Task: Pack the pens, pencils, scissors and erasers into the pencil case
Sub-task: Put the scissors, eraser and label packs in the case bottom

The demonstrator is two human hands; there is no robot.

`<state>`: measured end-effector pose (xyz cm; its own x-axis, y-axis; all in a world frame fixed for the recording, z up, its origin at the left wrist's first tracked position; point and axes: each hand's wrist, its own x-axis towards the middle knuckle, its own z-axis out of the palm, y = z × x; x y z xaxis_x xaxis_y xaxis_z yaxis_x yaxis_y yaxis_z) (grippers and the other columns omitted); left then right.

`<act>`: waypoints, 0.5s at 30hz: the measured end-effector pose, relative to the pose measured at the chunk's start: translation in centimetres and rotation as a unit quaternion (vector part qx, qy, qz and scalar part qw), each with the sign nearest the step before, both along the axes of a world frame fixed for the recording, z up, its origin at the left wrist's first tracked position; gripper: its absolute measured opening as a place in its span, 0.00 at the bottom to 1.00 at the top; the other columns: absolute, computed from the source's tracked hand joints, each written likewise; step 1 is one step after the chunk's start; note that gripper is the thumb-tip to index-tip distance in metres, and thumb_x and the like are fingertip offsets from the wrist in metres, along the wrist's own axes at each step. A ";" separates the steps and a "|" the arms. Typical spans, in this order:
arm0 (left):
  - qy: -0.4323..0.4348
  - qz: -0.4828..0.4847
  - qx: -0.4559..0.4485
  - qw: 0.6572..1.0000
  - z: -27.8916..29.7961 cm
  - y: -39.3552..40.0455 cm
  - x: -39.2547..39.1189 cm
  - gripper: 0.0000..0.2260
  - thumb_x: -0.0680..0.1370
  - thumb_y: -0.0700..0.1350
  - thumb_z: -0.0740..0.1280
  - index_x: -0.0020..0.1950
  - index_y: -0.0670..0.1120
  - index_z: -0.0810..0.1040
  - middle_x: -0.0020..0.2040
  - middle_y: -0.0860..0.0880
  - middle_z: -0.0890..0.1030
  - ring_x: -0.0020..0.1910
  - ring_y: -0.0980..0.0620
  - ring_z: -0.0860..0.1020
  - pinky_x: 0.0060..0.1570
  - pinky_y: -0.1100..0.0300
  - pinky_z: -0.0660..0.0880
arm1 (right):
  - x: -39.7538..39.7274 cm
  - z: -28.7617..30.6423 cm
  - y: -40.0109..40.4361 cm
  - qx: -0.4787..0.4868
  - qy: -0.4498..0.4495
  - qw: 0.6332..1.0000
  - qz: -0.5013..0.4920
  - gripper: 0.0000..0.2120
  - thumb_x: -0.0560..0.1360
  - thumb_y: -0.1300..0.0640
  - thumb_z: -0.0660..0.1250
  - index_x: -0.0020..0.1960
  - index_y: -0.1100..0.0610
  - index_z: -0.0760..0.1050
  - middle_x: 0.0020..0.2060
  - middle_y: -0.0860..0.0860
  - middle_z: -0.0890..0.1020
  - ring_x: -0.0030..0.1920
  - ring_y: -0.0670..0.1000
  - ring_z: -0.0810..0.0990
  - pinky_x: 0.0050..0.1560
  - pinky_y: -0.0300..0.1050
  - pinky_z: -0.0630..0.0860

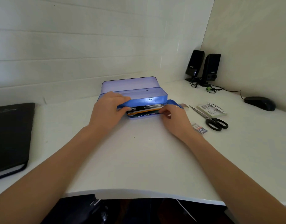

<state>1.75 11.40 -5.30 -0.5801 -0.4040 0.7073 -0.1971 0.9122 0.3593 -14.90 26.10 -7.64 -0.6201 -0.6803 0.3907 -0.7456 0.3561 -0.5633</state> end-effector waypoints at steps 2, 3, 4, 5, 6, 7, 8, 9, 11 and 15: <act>-0.001 -0.003 -0.001 1.000 -0.1 0.0 0.0 0.11 0.72 0.40 0.71 0.54 0.44 0.83 0.48 0.46 0.83 0.52 0.44 0.77 0.47 0.54 0.72 | 0.0 0.3 0.1 -0.035 -0.021 0.999 -0.009 0.10 0.75 0.65 0.60 0.51 0.58 0.79 0.46 0.54 0.83 0.43 0.51 0.78 0.49 0.36 0.74; 0.001 -0.006 0.001 1.000 -0.1 0.0 0.0 0.11 0.72 0.40 0.72 0.54 0.44 0.83 0.48 0.46 0.83 0.52 0.44 0.77 0.47 0.55 0.72 | 0.0 0.6 0.2 -0.070 -0.062 0.995 -0.016 0.09 0.76 0.63 0.60 0.51 0.58 0.77 0.45 0.54 0.82 0.42 0.51 0.79 0.47 0.36 0.74; 0.005 -0.010 0.005 1.000 -0.1 0.0 0.0 0.11 0.72 0.41 0.71 0.54 0.45 0.83 0.49 0.47 0.83 0.52 0.47 0.77 0.48 0.54 0.73 | 0.0 1.2 0.4 -0.114 -0.135 0.984 -0.020 0.07 0.78 0.60 0.59 0.51 0.57 0.76 0.44 0.55 0.82 0.40 0.51 0.80 0.45 0.39 0.76; 0.009 -0.019 0.007 1.000 -0.1 0.1 0.0 0.11 0.72 0.42 0.71 0.54 0.45 0.83 0.48 0.48 0.83 0.52 0.50 0.75 0.48 0.54 0.73 | 0.1 1.7 0.5 -0.161 -0.223 0.961 -0.019 0.08 0.79 0.56 0.58 0.52 0.57 0.74 0.43 0.56 0.82 0.39 0.53 0.81 0.42 0.43 0.78; 0.009 -0.034 0.004 0.999 -0.2 0.3 -0.1 0.12 0.71 0.44 0.71 0.53 0.46 0.83 0.48 0.48 0.83 0.51 0.54 0.74 0.48 0.54 0.74 | 0.1 2.3 0.7 -0.201 -0.312 0.928 -0.016 0.11 0.80 0.52 0.56 0.53 0.58 0.73 0.44 0.57 0.82 0.38 0.54 0.83 0.39 0.45 0.80; 0.004 -0.053 -0.005 0.999 -0.3 0.5 -0.1 0.12 0.71 0.45 0.71 0.53 0.46 0.83 0.47 0.49 0.83 0.50 0.56 0.73 0.47 0.55 0.75 | 0.0 2.9 1.0 -0.227 -0.387 0.894 -0.010 0.15 0.81 0.47 0.55 0.54 0.57 0.73 0.46 0.57 0.82 0.38 0.55 0.83 0.37 0.45 0.81; -0.004 -0.076 -0.019 0.997 -0.4 0.8 -0.2 0.12 0.70 0.46 0.71 0.52 0.46 0.83 0.46 0.50 0.84 0.48 0.57 0.72 0.45 0.56 0.75 | -0.1 3.3 1.3 -0.242 -0.436 0.867 -0.009 0.18 0.80 0.43 0.53 0.55 0.56 0.73 0.48 0.56 0.82 0.40 0.54 0.84 0.35 0.45 0.81; -0.015 -0.101 -0.032 0.994 -0.5 1.1 -0.3 0.12 0.70 0.47 0.71 0.52 0.46 0.84 0.44 0.51 0.84 0.47 0.57 0.73 0.43 0.57 0.75 | -0.3 3.6 1.6 -0.252 -0.468 0.847 -0.011 0.19 0.79 0.41 0.53 0.54 0.54 0.74 0.48 0.54 0.82 0.42 0.52 0.83 0.35 0.45 0.80; -0.031 -0.133 -0.050 0.989 -0.6 1.9 -0.5 0.12 0.70 0.51 0.70 0.49 0.47 0.84 0.42 0.52 0.84 0.44 0.57 0.74 0.40 0.59 0.76 | -0.6 3.7 2.0 -0.267 -0.496 0.826 -0.006 0.14 0.79 0.45 0.58 0.51 0.54 0.75 0.47 0.52 0.82 0.44 0.51 0.81 0.35 0.43 0.80; 0.014 -0.125 0.017 0.992 0.4 2.3 -0.1 0.17 0.71 0.58 0.65 0.34 0.46 0.82 0.32 0.51 0.81 0.37 0.55 0.74 0.36 0.63 0.70 | -0.9 3.2 2.1 -0.237 -0.480 0.845 0.009 0.14 0.75 0.57 0.63 0.59 0.59 0.77 0.51 0.55 0.80 0.48 0.54 0.78 0.39 0.45 0.79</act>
<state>1.67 13.74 -4.93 -0.6450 -0.2741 0.7133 0.0444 0.9184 0.3931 -15.83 28.24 -4.47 -0.7971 -0.6013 -0.0550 0.1327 -0.0856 -0.9875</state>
